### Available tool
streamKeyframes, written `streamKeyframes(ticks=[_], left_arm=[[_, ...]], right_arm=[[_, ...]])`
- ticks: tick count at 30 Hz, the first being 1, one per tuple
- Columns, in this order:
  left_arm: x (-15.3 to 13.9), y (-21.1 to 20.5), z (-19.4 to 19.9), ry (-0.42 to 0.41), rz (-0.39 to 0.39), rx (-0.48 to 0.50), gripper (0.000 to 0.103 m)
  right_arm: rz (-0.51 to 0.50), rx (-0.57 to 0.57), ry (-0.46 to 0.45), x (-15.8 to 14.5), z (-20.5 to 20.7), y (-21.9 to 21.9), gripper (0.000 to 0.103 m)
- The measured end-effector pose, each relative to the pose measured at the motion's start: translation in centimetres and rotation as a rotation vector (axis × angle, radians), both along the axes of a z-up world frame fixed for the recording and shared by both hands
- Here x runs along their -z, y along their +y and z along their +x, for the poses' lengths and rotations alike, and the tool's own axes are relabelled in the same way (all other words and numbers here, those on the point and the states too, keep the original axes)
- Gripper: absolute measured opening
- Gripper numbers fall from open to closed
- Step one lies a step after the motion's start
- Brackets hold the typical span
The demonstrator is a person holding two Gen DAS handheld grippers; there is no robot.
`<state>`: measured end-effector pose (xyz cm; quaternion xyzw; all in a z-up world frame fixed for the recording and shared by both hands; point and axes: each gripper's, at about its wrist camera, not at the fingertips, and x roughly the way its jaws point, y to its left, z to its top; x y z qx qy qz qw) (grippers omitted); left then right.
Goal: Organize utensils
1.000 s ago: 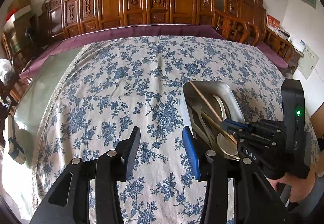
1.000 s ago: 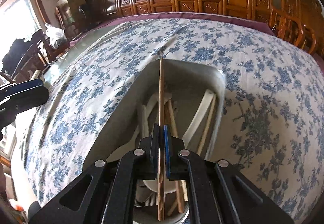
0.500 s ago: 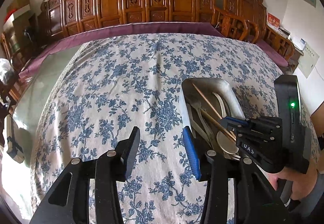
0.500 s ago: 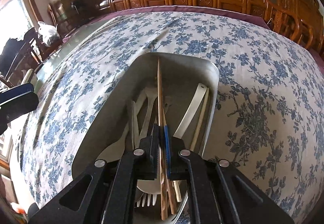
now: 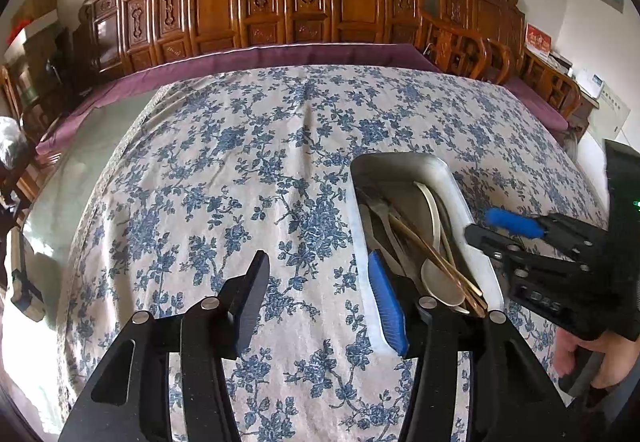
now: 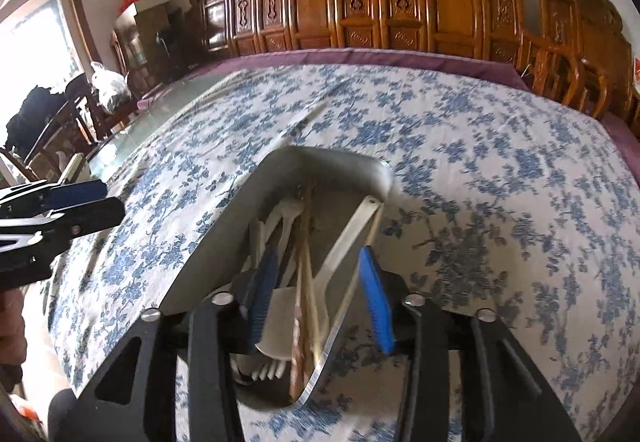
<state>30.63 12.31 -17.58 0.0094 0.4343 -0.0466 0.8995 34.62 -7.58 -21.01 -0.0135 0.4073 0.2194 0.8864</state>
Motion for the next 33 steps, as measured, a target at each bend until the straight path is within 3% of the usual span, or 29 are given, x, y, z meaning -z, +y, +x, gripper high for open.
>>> streamKeyframes(ticks=[4, 8, 10, 14, 24, 33], left_arm=[[-0.1, -0.6, -0.1, -0.009, 0.002, 0.001, 0.064], [0.0, -1.5, -0.3, -0.031, 0.025, -0.02, 0.089], [0.0, -2.1, -0.5, -0.046, 0.05, -0.027, 0.094], [0.0, -3.3, -1.1, -0.04, 0.053, -0.013, 0.095], [-0.8, -6.9, -5.3, -0.024, 0.047, -0.002, 0.095], [-3.6, -10.8, -10.2, -0.08, 0.024, 0.012, 0.095]], right_arm=[[-0.021, 0.022, -0.034, -0.8, -1.4, -1.9, 0.066], [-0.029, 0.055, -0.043, -1.4, -2.7, -3.7, 0.08], [-0.024, 0.086, -0.052, -1.9, -3.5, -4.9, 0.09], [-0.017, 0.128, -0.059, -2.6, -4.7, -7.1, 0.1], [0.008, 0.184, -0.056, -4.3, -8.8, -11.5, 0.101], [0.01, 0.232, -0.091, -7.0, -13.4, -15.2, 0.101]])
